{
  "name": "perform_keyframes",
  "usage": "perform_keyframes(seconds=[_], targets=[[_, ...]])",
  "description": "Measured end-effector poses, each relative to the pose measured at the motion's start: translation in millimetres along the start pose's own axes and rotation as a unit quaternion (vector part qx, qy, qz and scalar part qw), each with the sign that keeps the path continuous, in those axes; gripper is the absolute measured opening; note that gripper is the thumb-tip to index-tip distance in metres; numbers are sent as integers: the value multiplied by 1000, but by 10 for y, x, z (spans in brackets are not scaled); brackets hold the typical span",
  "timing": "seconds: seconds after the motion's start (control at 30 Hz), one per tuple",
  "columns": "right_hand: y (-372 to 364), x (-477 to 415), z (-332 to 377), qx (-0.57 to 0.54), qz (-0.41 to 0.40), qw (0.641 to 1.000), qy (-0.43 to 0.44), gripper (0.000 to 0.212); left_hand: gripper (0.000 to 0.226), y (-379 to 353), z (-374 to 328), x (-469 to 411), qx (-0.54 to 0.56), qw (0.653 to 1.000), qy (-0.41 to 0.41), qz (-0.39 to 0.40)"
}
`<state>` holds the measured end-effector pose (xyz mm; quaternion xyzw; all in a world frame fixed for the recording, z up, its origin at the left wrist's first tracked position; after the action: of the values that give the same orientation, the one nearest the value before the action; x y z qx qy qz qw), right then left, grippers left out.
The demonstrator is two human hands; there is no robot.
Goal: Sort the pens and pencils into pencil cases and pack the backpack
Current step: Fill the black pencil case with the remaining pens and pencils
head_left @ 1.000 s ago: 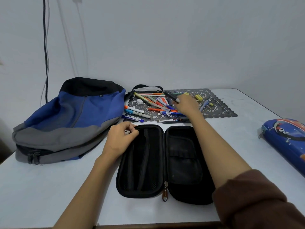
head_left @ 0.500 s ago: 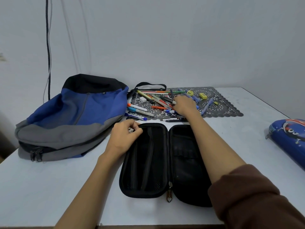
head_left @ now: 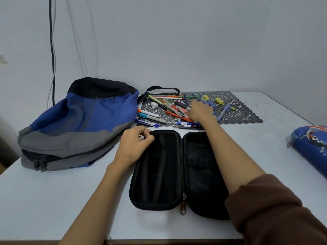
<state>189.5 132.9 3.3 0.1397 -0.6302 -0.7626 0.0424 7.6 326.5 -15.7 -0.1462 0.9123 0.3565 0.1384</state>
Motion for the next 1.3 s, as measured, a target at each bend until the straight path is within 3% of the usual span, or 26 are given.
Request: perform_keyframes(seconds=[0.1,0.33,0.57,0.8,0.97,1.13,1.3], targets=[[76,-35,-11,-60,-9,998,-8,42,13,-7,8,-2,9,1000,3,1],[159,-136,55,-208,-28,978,-6,22,16,5,8,-1,-12,1000,-2,-5],[47,-139,348,-142,13,987,73,45,14,6,-1,-5,-5,1000,-3,4],[-13,-231,390,-96,36,992,73,32,14,-1,7,-13,-11,1000,-11,7],[40,-254,335,-124,-17,991,47,39,19,-3,14,-20,-20,1000,-13,2],[-25,-254,330,-74,20,996,37,22,15,-10,23,-28,-18,1000,-9,6],[2,-256,327,-52,15,998,41,24,15,-4,11,-26,-26,1000,-14,3]])
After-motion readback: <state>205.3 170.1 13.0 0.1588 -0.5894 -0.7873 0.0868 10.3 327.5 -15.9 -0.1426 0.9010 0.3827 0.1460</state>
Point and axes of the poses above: each hand's wrist, its own x-axis away from the middle knuckle, its own y-axis out of the back of the hand, z = x × y, the point moved 6 cm from there along -x, towards the middle knuckle, and after that the axes turned 3 degrees about z, right-handed, at the moved point
